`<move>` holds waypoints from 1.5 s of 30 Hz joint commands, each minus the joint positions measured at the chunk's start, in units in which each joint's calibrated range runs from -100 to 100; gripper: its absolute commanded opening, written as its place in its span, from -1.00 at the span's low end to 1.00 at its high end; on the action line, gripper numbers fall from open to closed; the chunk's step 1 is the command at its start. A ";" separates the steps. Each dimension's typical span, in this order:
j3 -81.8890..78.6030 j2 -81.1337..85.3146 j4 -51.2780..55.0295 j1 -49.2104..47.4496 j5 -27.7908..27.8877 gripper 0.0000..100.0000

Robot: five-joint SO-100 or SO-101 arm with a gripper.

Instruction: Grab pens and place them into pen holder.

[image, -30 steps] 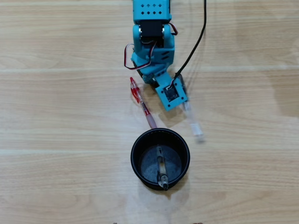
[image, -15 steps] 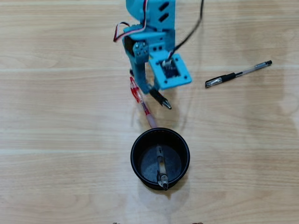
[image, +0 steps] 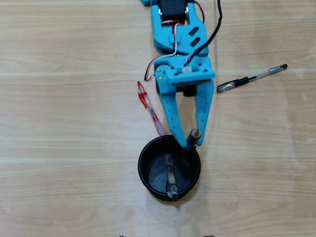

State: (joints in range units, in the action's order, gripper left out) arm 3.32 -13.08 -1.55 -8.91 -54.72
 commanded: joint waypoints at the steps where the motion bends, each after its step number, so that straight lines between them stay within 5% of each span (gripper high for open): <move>1: 2.07 -0.62 -1.84 0.20 -0.27 -0.96; 10: 1.16 -2.56 -2.19 2.13 0.09 -0.90; 19: -8.34 -1.97 -17.40 4.47 -0.22 -0.86; 28: -9.34 -1.55 -19.55 3.02 -0.11 -0.81; 34: -9.52 5.55 -18.09 -0.69 6.68 -0.80; 38: -9.79 14.09 0.99 -9.64 16.30 -0.80; 41: -5.54 18.49 31.85 -18.92 25.97 -0.80; 45: 3.70 14.51 72.07 -27.95 30.20 -0.80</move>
State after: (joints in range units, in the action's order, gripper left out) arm -0.40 0.97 33.94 -31.95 -27.70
